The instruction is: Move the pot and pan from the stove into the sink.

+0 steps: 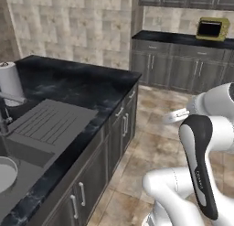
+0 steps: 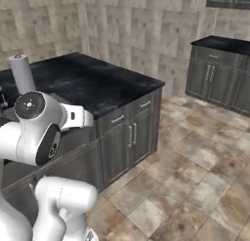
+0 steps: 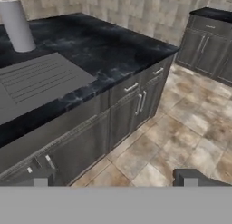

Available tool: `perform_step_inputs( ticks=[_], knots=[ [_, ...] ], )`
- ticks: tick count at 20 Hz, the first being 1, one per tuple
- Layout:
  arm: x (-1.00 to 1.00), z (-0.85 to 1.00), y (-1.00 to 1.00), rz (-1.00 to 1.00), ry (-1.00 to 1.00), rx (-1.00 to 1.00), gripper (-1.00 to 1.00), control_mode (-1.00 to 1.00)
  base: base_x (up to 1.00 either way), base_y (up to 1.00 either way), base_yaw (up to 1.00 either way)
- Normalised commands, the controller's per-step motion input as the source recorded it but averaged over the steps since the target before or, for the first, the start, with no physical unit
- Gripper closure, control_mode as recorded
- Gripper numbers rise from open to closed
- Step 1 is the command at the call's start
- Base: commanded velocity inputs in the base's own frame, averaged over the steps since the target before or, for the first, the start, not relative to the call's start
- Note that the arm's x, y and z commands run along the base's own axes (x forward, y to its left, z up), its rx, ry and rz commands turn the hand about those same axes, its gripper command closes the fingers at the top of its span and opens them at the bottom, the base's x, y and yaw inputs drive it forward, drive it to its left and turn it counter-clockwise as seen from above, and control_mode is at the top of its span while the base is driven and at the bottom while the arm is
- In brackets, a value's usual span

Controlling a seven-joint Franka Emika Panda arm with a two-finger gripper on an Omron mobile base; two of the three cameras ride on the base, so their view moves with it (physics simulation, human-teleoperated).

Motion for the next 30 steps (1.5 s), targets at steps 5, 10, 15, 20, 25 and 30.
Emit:
perform_step_inputs(
  ticks=[5,10,15,20,25,30],
  knots=[
    [0.0,0.0,0.0,0.0,0.0,0.0,-1.0,1.0,0.07,-0.08,-0.46],
    [0.0,0.0,0.0,0.0,0.0,0.0,-1.0,1.0,0.08,-0.09,-0.46],
    [0.0,0.0,0.0,0.0,0.0,0.0,-1.0,1.0,0.08,-0.08,-0.46],
    [0.0,0.0,0.0,0.0,0.0,0.0,-1.0,1.0,0.08,-0.07,-0.46],
    [0.0,0.0,0.0,0.0,0.0,0.0,-1.0,1.0,0.08,-0.07,-0.46],
    [0.0,0.0,0.0,0.0,0.0,0.0,-1.0,1.0,0.08,-0.07,-0.46]
  ],
)
